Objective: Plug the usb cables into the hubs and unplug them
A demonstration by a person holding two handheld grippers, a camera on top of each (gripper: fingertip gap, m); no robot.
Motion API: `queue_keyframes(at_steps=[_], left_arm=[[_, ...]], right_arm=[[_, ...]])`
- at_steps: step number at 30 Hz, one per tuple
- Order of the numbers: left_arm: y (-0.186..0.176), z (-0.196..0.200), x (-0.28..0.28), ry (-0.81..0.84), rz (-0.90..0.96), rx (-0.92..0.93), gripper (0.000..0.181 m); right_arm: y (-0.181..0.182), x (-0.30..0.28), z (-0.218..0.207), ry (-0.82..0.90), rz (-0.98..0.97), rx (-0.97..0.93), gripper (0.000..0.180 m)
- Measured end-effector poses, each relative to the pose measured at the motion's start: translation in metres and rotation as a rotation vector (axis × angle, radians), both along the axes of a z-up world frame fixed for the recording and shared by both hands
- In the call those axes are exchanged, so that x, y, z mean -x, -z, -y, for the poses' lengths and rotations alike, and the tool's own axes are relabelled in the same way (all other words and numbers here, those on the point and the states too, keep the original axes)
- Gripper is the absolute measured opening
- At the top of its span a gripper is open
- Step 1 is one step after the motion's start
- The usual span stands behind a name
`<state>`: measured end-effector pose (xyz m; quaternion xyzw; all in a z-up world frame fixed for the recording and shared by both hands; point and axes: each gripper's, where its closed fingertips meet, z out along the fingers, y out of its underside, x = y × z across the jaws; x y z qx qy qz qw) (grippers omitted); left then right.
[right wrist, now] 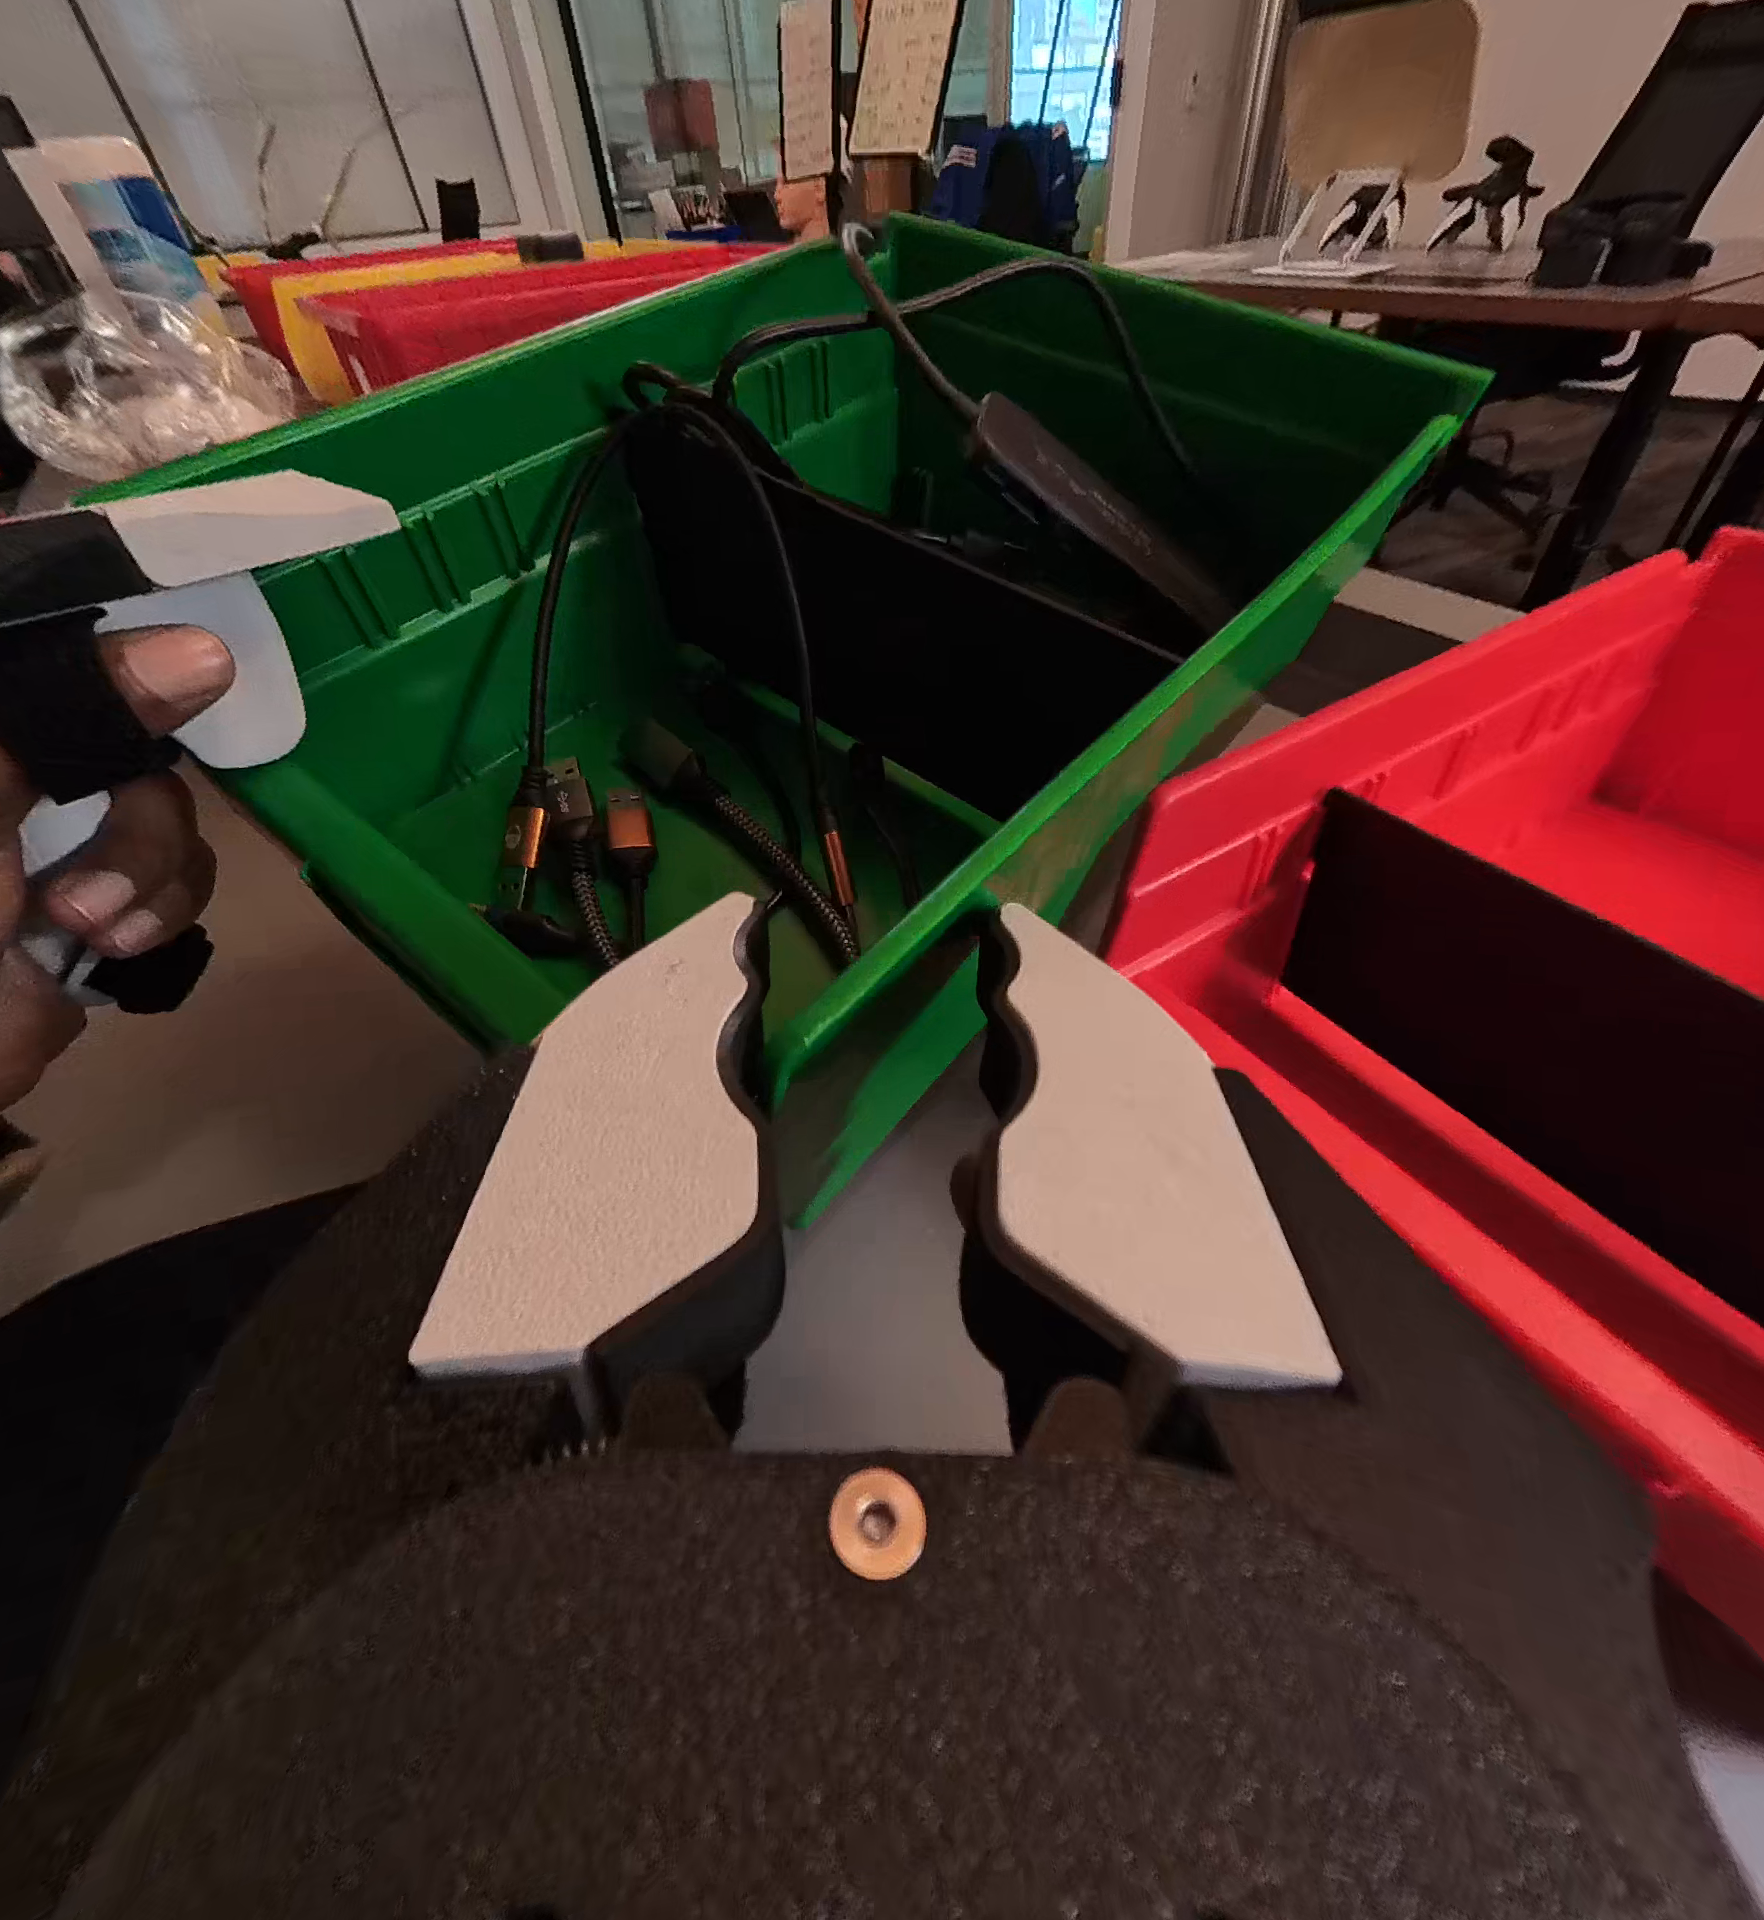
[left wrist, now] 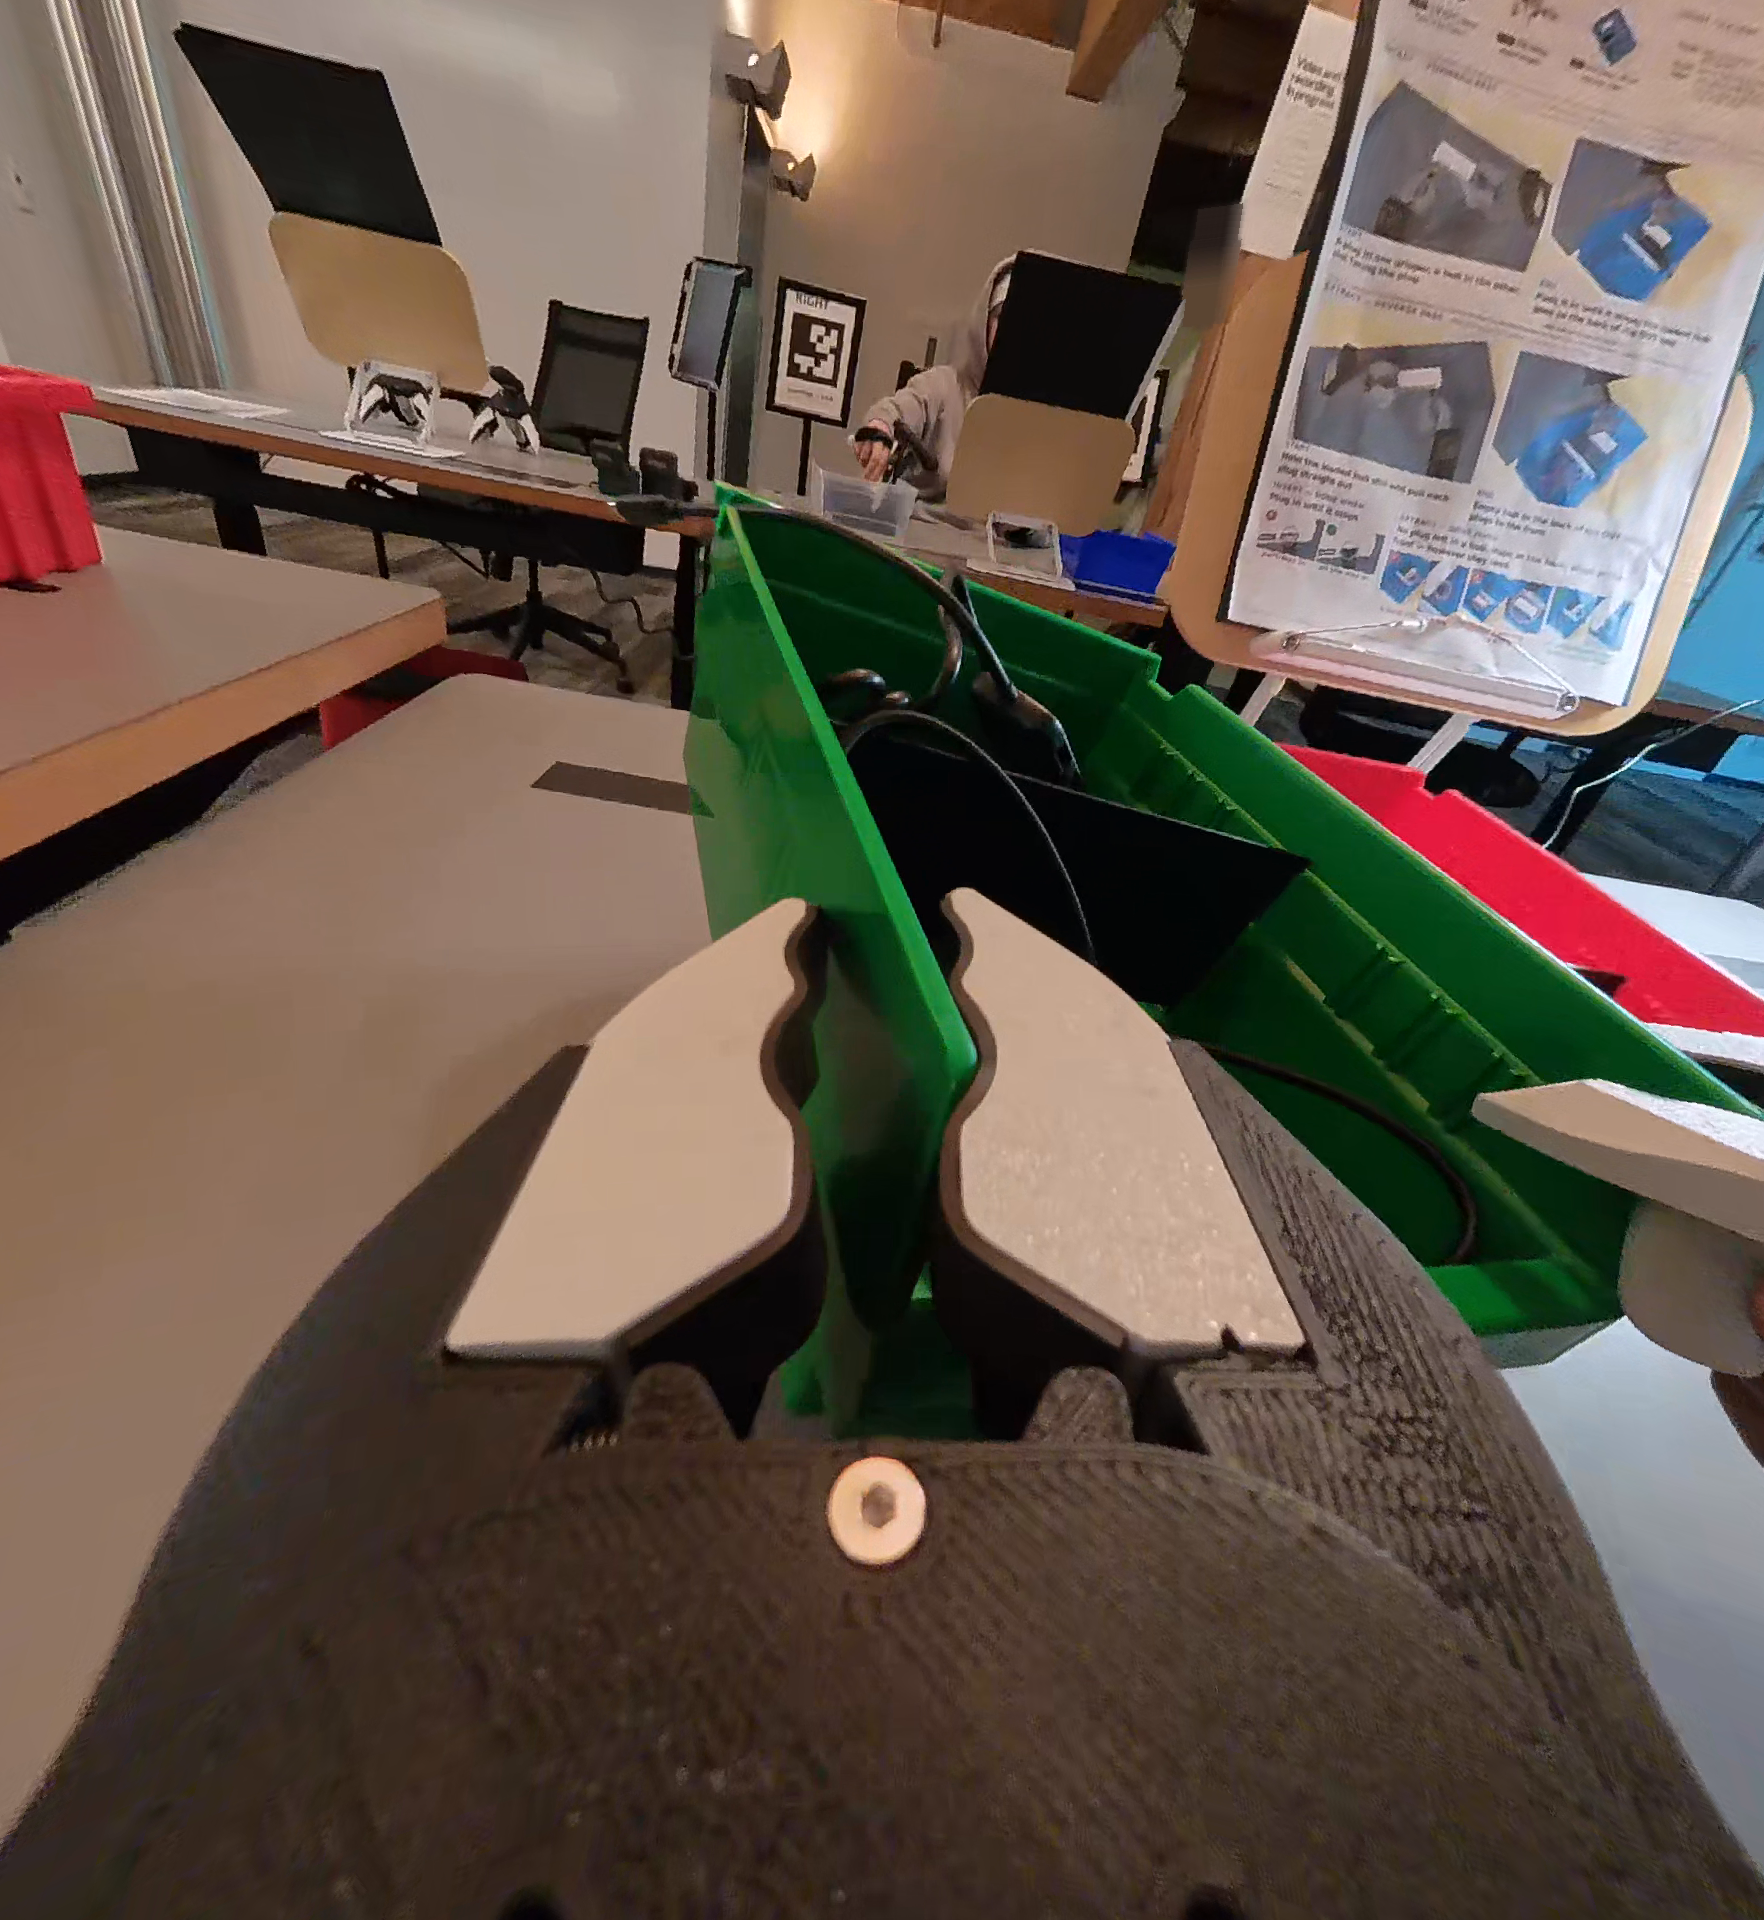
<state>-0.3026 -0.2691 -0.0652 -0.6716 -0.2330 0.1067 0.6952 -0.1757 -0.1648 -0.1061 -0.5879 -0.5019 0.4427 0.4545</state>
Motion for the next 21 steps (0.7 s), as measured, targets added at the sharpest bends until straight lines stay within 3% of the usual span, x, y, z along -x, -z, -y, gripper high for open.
queue_keyframes(at_steps=[7,12,15,17,19,21], left_arm=[[0.053,-0.015,0.016,-0.009,0.137,0.090,0.025],[0.074,-0.033,0.005,0.137,0.151,0.207,0.034],[0.065,-0.036,0.000,0.199,0.148,0.181,0.043],[0.038,-0.028,0.003,0.161,0.056,0.133,0.044],[0.016,-0.024,-0.006,0.176,-0.095,0.191,0.042],[0.009,-0.035,-0.034,0.323,-0.188,0.304,0.039]], right_arm=[[0.039,0.014,-0.012,-0.027,0.127,-0.027,0.043],[0.042,0.001,-0.024,-0.047,0.241,-0.110,0.042],[0.035,-0.028,-0.021,-0.130,0.282,-0.158,0.044],[0.024,-0.054,-0.032,-0.157,0.303,-0.235,0.045],[0.021,-0.081,-0.053,-0.175,0.375,-0.300,0.047],[0.028,-0.101,-0.079,-0.181,0.493,-0.366,0.051]])
